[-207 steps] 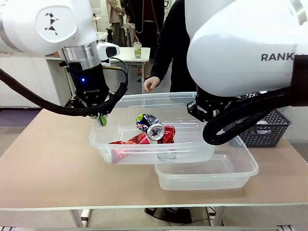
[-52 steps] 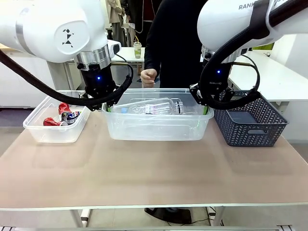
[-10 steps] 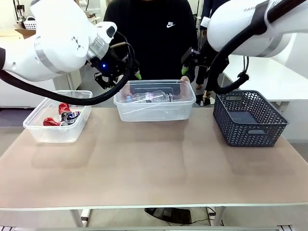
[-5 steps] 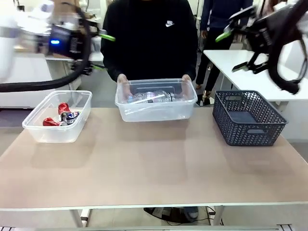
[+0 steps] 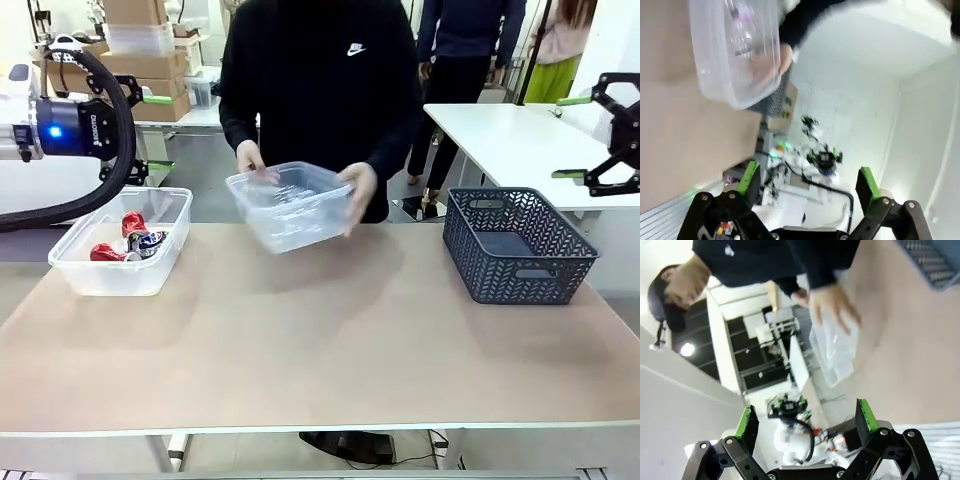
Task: Sort the waste into each basket.
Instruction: Release the Organizing box you were holding.
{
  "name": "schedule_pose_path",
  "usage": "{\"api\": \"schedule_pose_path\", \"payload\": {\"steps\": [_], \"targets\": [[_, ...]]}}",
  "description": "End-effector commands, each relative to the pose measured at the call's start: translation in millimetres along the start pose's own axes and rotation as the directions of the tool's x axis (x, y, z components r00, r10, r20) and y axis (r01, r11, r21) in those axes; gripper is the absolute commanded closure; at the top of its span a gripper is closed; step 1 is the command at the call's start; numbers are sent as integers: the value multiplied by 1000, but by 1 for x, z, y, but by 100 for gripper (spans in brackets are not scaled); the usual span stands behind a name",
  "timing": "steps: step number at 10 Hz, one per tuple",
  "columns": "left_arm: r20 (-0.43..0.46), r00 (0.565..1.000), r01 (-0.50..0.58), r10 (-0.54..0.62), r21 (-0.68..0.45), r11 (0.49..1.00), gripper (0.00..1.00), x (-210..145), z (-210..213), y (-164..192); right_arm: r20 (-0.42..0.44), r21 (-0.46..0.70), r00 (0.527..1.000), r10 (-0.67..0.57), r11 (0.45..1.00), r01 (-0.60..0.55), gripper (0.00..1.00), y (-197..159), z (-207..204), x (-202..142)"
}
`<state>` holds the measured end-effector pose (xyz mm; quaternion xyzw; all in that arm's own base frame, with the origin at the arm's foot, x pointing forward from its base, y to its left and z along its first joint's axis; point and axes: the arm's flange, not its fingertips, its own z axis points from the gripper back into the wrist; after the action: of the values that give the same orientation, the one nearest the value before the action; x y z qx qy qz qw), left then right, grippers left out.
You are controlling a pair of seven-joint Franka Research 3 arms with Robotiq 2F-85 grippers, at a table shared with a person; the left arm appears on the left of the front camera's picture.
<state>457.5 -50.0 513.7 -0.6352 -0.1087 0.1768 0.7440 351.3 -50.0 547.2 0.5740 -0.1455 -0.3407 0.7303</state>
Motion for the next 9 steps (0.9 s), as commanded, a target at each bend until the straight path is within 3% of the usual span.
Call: {"api": "schedule_pose_path", "payload": {"steps": [1,9], "targets": [[-79,997,23,-27,-51,998,0,-2,-6,-11,-57,24,998,-31,999,32,0,6,-1,-9],[-79,997,23,-27,-51,998,0,-2,-6,-11,-57,24,998,-31,999,32,0,6,-1,-9]]}}
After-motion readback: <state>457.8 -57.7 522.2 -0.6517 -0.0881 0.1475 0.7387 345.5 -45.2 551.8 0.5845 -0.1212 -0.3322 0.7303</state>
